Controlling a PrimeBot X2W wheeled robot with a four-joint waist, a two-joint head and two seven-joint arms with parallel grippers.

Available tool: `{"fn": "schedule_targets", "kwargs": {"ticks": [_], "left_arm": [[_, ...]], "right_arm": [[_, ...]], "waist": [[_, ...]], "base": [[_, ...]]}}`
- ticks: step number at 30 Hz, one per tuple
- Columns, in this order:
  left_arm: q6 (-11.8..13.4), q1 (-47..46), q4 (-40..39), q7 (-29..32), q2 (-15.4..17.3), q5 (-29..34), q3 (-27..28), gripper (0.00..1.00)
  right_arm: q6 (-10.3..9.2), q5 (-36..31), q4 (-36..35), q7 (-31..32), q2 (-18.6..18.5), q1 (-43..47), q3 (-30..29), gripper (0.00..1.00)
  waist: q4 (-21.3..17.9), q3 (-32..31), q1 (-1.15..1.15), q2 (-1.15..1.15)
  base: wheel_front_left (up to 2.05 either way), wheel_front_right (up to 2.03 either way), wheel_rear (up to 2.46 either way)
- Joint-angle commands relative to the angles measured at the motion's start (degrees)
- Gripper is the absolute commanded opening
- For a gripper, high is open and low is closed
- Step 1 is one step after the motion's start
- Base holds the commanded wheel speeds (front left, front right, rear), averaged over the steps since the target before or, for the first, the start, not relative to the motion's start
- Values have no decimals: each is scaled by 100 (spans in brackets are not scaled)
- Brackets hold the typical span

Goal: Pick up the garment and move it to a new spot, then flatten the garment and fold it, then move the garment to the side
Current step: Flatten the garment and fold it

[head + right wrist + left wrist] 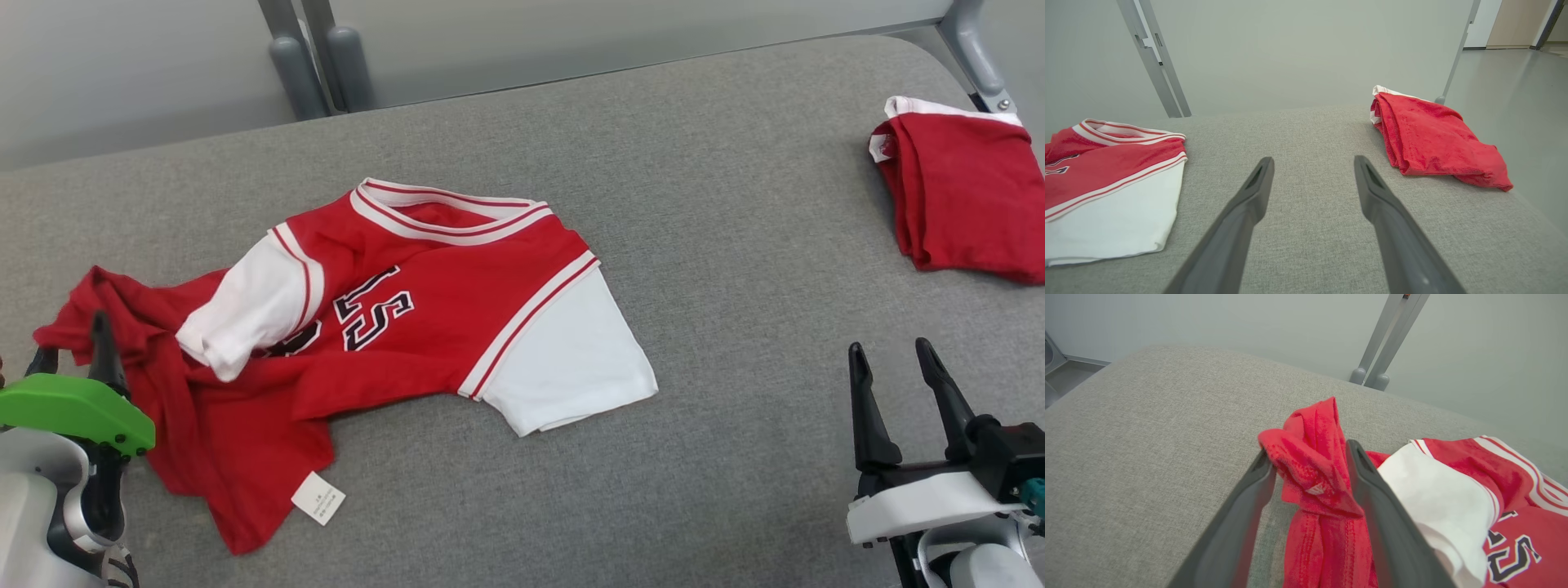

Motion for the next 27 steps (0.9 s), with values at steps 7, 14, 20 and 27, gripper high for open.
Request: {"fn": "schedule_targets", "kwargs": {"ticks": [7, 14, 20, 27], "left_arm": [[244, 473, -114, -915, -27, 334, 186, 100], [613, 1648, -1867, -1207, -971, 1213, 378, 100], [230, 2477, -2553, -1206, -1879, 2341, 198, 100], [-448, 3006, -2414, -1207, -2407, 3349, 532, 100]], "right_arm": [[-2, -14, -45, -18, 35, 230, -163, 100], [-3, -113, -303, -18, 37, 501, -417, 100], [-2, -172, -487, -18, -16, 712, -496, 100], [-2, -269, -477, -18, 14, 870, -418, 100]], "waist": [[-55, -127, 0, 0], [409, -326, 0, 0], [884, -625, 0, 0], [1235, -1047, 0, 0]], "base": [[0, 0, 0], [0, 0, 0], [0, 0, 0], [0, 0, 0]]}}
